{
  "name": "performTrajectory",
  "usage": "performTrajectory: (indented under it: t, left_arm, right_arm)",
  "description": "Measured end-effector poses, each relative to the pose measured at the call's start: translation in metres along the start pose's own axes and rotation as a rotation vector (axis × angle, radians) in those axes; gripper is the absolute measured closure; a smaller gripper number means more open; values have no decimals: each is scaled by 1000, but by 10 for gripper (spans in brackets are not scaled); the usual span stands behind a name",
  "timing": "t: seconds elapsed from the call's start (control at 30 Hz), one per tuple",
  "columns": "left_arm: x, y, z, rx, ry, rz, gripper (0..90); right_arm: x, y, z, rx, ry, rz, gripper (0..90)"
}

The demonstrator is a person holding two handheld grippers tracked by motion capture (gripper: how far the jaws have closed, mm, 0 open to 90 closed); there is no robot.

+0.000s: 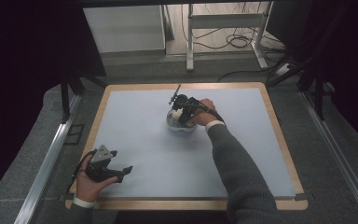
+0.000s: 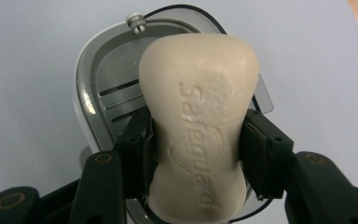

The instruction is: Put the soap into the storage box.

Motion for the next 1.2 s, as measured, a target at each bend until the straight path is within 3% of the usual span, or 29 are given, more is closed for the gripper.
performTrajectory:
  t: [0.07, 0.2, 0.27, 0.37, 0.5, 0.73, 0.93, 1.2]
  left_arm:
    - [0, 0, 0, 0, -1, 1, 115]
    - [0, 0, 0, -1, 1, -1, 115]
    - [0, 0, 0, -1, 1, -2, 115]
    - [0, 0, 0, -1, 1, -3, 115]
    - [0, 0, 0, -1, 1, -3, 115]
    - [0, -1, 0, -3, -2, -1, 115]
    - [-1, -2, 0, -1, -4, 5, 115]
    - [-1, -3, 0, -2, 5, 3, 115]
  right_arm:
    - [1, 0, 0, 0, 15, -7, 469]
    - [1, 2, -1, -6, -3, -26, 439]
    - [1, 5, -2, -22, -26, -43, 424]
    - [1, 11, -3, -1, -56, -80, 390]
    - [5, 24, -6, 12, -122, -175, 385]
    - [19, 37, -7, 20, -177, -246, 361]
    - [44, 46, -2, 9, -205, -294, 352]
    - [94, 52, 6, -12, -275, -367, 345]
Point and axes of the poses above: each handheld gripper's, and its own axes: y roughly backward along the jaws, x roughly out of its underside, z roughly to its left, the point moved 3 cm from there along -y, roughly forward along the jaws, and after that the axes turned 8 degrees about z, right-handed, at the moved point
